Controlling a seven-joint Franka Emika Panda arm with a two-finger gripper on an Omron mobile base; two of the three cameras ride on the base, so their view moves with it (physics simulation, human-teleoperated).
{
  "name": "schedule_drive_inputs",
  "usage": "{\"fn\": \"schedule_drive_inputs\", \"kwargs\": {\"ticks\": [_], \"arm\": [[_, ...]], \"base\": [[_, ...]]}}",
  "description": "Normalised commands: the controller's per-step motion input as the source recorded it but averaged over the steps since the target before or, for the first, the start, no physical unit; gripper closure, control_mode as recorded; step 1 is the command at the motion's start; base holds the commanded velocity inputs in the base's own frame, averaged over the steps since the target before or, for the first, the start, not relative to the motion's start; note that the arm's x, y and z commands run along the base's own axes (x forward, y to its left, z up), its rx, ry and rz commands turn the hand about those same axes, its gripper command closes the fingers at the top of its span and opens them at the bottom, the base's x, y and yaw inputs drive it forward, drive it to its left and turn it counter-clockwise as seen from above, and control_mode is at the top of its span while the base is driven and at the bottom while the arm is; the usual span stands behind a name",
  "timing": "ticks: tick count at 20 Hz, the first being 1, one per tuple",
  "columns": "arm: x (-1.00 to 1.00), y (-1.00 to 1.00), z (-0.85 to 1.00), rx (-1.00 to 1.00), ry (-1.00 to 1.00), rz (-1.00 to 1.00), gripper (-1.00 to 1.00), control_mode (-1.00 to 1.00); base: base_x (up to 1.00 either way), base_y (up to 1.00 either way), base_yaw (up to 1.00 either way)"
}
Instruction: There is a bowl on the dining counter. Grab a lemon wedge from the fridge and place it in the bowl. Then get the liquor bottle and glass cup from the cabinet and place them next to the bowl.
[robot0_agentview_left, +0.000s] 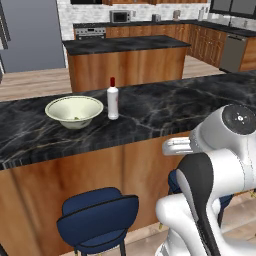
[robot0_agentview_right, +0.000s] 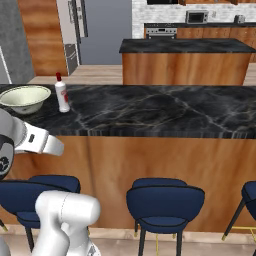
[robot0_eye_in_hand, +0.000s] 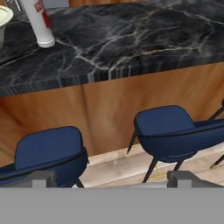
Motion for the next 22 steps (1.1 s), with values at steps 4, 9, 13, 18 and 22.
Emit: {"fn": "schedule_drive_inputs", "kwargs": {"ticks": [4,9,13,18,22], "arm": [[0.00,0.00,0.00,0.00,0.00,0.00,-1.00,1.00],[0.00,0.00,0.00,0.00,0.00,0.00,-1.00,1.00],[0.00,0.00,0.00,0.00,0.00,0.00,-1.00,1.00],[0.00,0.00,0.00,0.00,0.00,0.00,-1.00,1.00],[0.00,0.00,0.00,0.00,0.00,0.00,-1.00,1.00]], "base": [[0.00,-0.13,0.02],[-0.03,-0.95,0.05],[-0.19,-0.97,0.06],[-0.49,-0.90,0.08],[-0.30,-0.93,0.13]]}}
